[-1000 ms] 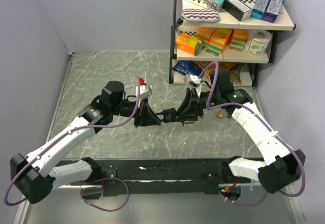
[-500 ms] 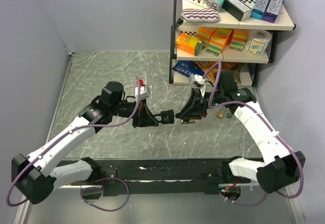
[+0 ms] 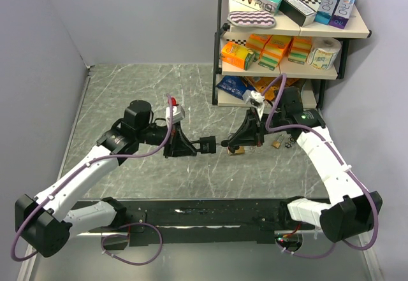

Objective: Lock with the key
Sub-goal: Lock the lock, then place the key at the center of the board.

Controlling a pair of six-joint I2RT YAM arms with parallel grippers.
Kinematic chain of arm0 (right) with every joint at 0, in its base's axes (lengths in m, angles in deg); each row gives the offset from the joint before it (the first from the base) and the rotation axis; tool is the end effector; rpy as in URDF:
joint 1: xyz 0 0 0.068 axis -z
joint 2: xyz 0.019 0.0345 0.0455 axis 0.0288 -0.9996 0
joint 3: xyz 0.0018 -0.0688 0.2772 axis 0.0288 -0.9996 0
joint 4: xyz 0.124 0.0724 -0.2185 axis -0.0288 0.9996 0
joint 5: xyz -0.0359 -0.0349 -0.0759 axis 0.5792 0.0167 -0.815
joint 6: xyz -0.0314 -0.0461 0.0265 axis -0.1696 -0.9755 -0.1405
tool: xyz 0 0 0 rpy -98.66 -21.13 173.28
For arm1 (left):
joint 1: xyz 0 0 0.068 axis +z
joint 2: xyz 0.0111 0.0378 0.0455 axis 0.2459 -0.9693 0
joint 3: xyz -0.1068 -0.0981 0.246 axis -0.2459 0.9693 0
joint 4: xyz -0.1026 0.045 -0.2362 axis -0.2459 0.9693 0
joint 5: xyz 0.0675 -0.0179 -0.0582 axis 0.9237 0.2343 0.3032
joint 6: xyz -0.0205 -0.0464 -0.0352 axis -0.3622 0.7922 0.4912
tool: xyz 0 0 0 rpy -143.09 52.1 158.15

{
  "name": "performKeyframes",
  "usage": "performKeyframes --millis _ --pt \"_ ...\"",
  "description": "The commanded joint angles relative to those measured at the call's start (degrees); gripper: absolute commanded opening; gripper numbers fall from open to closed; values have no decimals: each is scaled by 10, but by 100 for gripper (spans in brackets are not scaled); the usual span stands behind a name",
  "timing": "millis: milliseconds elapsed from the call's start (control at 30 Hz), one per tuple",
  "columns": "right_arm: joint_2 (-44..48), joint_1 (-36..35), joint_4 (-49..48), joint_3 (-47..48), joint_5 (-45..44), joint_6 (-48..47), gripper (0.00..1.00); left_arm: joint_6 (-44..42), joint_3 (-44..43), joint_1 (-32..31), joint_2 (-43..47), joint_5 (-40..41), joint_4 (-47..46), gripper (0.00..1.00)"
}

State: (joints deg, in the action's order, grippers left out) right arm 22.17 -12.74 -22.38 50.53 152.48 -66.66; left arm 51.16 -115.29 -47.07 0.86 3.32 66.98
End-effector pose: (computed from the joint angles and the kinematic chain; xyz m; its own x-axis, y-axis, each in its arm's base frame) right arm 0.1983 0.0977 0.3609 -0.2597 -0.1964 -0.9455 -0.9610 -0.0437 0.2730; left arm 0.1740 -0.1581 0.3429 -0.4367 0.2049 -0.8759 0.8995 0.0865 -0.4283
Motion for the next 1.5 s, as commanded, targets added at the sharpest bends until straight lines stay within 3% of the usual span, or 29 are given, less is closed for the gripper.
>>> performKeyframes --millis 0,400,467,500,567,600,700,833,1033,1467 --pt "-7 33 20 21 0 -22 0 -22 -11 39 27 -31 2 1" --pt "-46 86 98 44 -1 -67 0 -77 8 102 47 -40 63 1" --pt "-24 77 -26 11 -35 2 0 -43 14 107 47 -36 46 1" --pt "-12 60 -78 -37 -94 87 0 -32 21 113 46 -33 38 1" --pt "20 32 -209 -82 -165 166 0 4 33 117 40 -25 11 1" --pt "27 -9 -240 -119 -260 185 0 12 37 118 38 -22 4 1" --pt "14 -83 -317 -152 -388 237 0 31 44 120 30 -2 -12 1" --pt "-44 -116 -360 -157 -471 312 0 39 42 123 19 23 -12 1" --pt "-186 -133 -365 -124 -465 346 0 44 42 129 12 42 -33 1" --pt "-301 -172 -412 -52 -409 427 0 26 54 153 13 65 -29 1"
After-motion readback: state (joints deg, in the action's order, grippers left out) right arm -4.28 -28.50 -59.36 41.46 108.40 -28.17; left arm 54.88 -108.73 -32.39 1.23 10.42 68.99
